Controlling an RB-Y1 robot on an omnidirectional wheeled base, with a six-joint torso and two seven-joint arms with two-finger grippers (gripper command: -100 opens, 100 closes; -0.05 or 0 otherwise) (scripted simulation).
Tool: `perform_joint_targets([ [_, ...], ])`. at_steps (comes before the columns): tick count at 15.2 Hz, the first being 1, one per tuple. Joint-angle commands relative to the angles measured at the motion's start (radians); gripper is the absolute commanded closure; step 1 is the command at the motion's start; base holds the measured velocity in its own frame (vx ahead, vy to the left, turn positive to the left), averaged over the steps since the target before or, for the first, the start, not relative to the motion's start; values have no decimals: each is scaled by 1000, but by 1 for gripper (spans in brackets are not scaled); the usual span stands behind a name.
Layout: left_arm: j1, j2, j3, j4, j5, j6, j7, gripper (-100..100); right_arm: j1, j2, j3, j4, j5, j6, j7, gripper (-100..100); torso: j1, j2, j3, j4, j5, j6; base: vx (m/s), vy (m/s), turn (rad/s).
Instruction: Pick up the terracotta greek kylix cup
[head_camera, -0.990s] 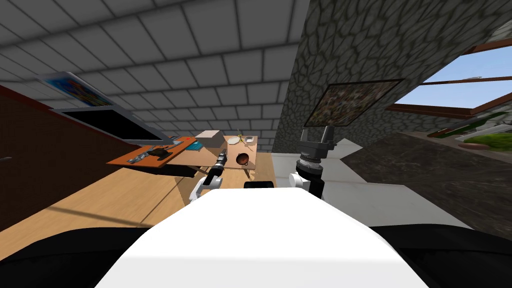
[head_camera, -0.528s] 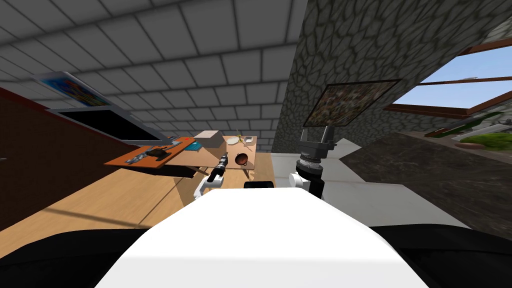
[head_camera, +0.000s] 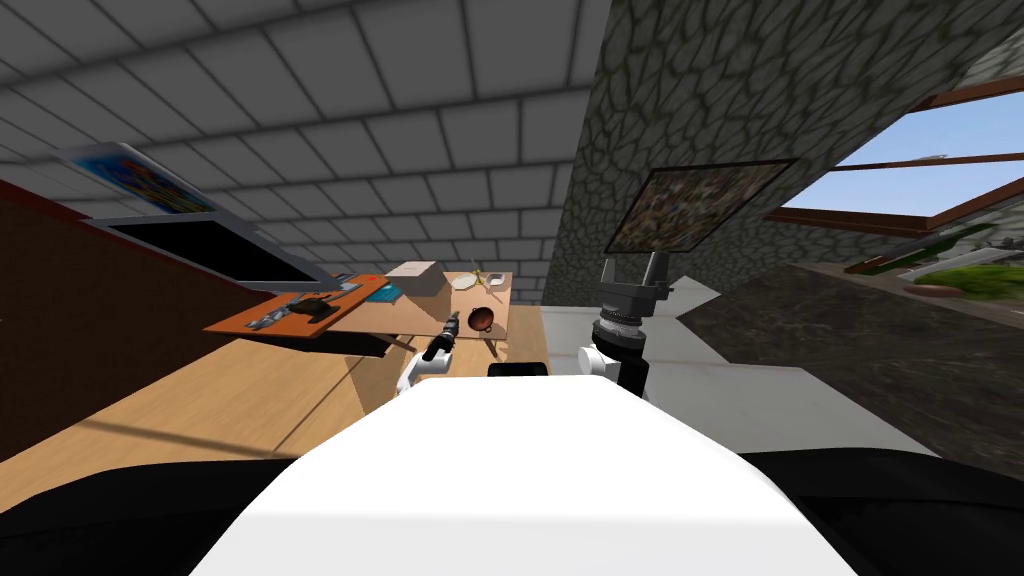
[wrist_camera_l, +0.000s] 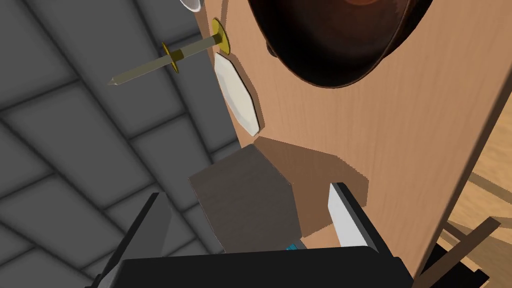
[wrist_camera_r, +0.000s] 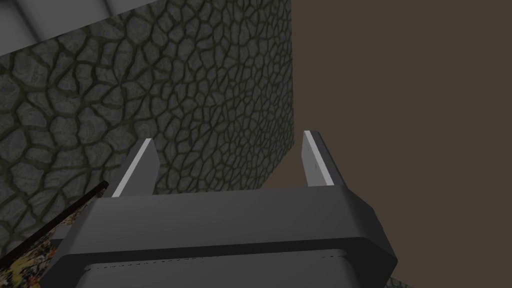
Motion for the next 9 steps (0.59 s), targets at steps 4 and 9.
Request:
perform_joint_targets([
  [4,-34,-43,-4,74,-1,93,-13,-100,0,0,0,0,0,0,0,0,0,0,0,0,0,0,10,-25,-11],
  [9,-57,-96,-7,126,-3,158,-22,-100,0,0,0,0,0,0,0,0,0,-1,0,0,0,0,14,-25,-12],
])
